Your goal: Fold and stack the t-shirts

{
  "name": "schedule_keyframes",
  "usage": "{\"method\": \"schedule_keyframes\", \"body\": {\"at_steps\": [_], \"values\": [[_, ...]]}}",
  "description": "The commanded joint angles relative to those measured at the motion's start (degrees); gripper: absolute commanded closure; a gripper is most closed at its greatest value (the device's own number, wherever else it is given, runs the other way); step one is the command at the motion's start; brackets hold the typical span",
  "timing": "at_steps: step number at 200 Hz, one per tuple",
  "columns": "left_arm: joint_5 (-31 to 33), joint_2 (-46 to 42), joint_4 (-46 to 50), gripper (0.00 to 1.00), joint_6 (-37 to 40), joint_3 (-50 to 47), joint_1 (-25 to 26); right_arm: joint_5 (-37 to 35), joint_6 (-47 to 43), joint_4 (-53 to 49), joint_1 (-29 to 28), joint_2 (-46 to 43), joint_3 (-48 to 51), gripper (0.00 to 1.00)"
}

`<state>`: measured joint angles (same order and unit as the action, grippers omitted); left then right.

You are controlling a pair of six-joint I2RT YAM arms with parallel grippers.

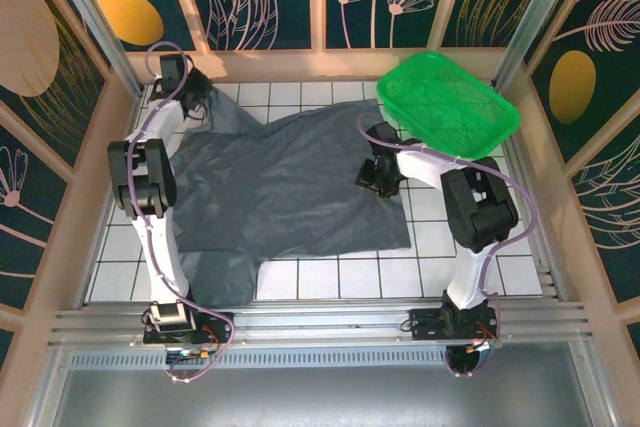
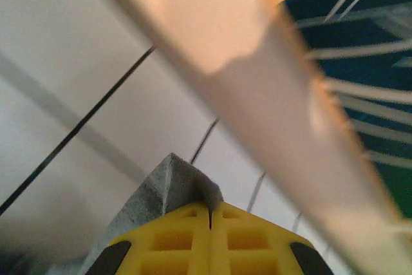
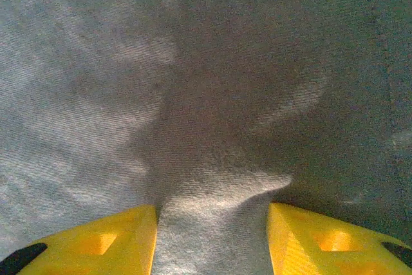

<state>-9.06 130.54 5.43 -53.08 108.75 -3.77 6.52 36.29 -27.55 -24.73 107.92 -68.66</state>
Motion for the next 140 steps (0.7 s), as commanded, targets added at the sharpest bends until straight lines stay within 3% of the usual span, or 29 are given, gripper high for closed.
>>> {"method": "schedule_keyframes", "body": {"at_steps": [1,27,38,45,63,86,106,140], "values": [[-3.8,9.2,-9.4,1.0,-6.1,10.8,-0.5,1.6,-0.8,-2.6,-0.1,1.5,-2.1,0.51],[-6.2,18.7,-11.2,0.99,-10.4,23.0,-0.4,2.1,-0.7,-3.2,-0.5,1.8,-2.8,0.5],[-7.4,20.8,-12.0,0.7,-11.9,26.0,-0.4,2.3,-0.6,-3.3,-0.6,1.7,-2.6,0.49],[-7.8,21.3,-11.9,0.56,-12.4,27.1,-0.4,2.3,-0.6,-3.5,-0.7,1.6,-2.5,0.49],[-7.3,19.5,-10.2,0.39,-11.3,26.2,-0.4,2.1,-0.5,-3.4,-0.7,0.9,-1.9,0.49],[-4.2,12.4,-6.6,0.36,-7.3,20.4,-0.2,1.4,-0.7,-3.4,-0.7,-0.3,-1.3,0.49],[-0.8,5.0,-3.5,0.42,-5.0,11.6,0.1,0.5,-1.1,-3.1,-0.8,-1.5,-1.0,0.49],[-3.7,1.5,-1.3,0.47,-5.8,1.1,1.9,0.5,-1.9,-3.3,-0.8,-1.7,-1.4,0.49]]}}
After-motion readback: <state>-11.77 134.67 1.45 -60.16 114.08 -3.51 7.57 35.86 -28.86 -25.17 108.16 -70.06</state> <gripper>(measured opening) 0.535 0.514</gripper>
